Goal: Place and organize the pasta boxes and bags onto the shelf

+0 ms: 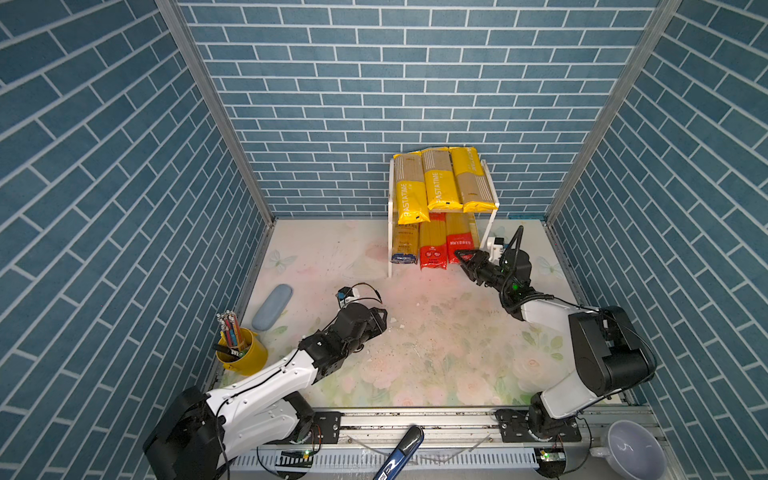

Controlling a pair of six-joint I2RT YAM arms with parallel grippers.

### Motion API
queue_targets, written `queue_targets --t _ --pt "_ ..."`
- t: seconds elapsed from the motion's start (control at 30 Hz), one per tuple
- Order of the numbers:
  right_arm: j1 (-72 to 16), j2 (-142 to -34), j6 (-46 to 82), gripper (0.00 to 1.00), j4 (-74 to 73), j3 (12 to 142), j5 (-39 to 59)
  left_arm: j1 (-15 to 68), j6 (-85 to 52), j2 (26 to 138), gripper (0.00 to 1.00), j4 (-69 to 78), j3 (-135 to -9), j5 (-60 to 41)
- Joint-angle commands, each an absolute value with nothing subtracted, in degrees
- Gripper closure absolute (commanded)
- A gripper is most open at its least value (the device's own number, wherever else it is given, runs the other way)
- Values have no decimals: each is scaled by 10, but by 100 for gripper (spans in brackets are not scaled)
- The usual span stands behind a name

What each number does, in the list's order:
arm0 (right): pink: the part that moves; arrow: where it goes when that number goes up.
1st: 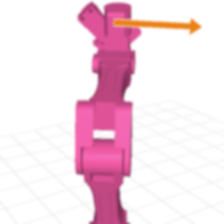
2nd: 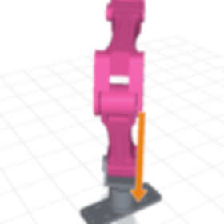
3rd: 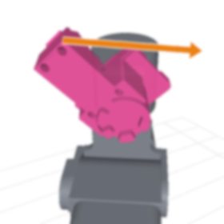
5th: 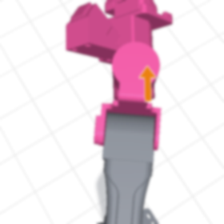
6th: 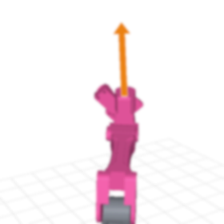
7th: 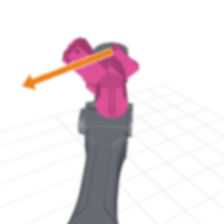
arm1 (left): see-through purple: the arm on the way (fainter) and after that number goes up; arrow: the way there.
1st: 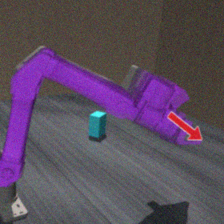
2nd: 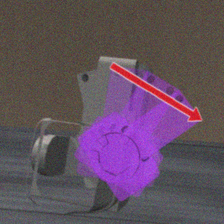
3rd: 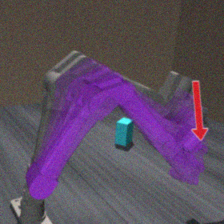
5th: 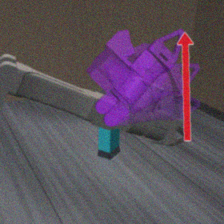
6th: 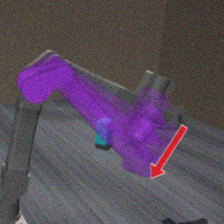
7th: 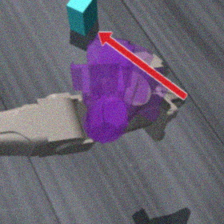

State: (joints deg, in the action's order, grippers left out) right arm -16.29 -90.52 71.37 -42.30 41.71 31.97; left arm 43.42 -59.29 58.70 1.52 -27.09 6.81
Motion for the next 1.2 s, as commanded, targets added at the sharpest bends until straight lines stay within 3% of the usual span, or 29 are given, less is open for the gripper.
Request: queue_targets --t 0.0,0.2,0.33,0.43,0.6,0.73,0.83,1.17 --pt "-164 -863 685 55 -403 391 329 436 -550 578 43 -13 -294 87" --pt "-157 -796 639 54 -326 343 341 436 -450 554 33 -63 -339 110" --pt "-157 -719 513 57 -139 359 321 436 -349 532 29 -118 -368 156" --pt "-158 -635 385 57 24 369 205 436 -265 516 26 -136 -371 207" --pt "-144 -546 272 50 114 368 -28 436 -156 499 20 -135 -347 358" --pt "-132 -508 254 42 42 308 -288 436 -53 500 15 -56 -305 473" --pt "-123 -496 172 43 -116 234 -307 433 29 497 11 61 -262 546" --pt "-101 -616 93 41 -282 212 -447 300 77 537 7 248 -179 581"
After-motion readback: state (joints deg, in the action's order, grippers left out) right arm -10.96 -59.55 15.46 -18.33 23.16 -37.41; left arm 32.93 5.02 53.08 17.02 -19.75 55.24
